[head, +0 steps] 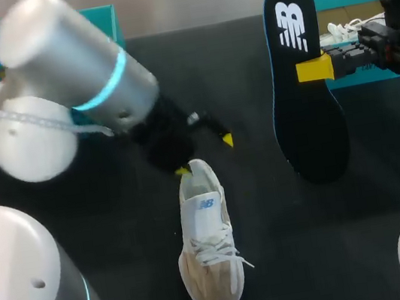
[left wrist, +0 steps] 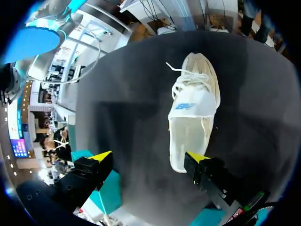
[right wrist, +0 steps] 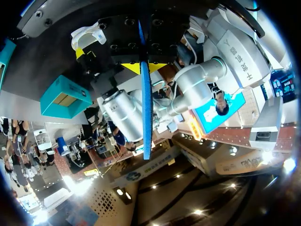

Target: Take the shoe out of the shoebox, open the shoe tongue, remove and reinsert the insole, then place the shoe into the shoebox

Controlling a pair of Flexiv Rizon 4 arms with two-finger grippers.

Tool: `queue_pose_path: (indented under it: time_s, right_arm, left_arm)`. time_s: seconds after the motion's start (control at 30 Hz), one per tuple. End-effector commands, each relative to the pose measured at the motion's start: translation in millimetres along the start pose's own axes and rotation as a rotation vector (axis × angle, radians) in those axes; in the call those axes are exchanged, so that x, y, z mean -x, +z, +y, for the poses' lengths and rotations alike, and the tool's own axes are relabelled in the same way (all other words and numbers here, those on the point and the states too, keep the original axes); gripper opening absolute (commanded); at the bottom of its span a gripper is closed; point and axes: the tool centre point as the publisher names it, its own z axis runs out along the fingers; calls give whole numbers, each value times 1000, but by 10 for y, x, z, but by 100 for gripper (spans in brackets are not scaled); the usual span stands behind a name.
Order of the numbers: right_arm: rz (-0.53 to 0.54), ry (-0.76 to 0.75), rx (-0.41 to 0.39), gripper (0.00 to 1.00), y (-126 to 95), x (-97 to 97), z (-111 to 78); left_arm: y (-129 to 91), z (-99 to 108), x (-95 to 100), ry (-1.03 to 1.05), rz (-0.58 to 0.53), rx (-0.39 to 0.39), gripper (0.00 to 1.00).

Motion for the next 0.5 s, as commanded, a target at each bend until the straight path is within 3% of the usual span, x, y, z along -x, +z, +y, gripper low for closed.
queue_pose_path:
  time_s: [0.03,0.23,0.5]
  right_arm:
    - [2,1,-3,0,17,20,15]
    - [2,1,-3,0,17,20,15]
    - [2,1,-3,0,17,20,15]
  left_arm:
    - [-715,27,-81,30,-596,-48,100]
    - [-947,171,100,5,-744,-86,100]
    - [-1217,271,154,17,-996,-122,100]
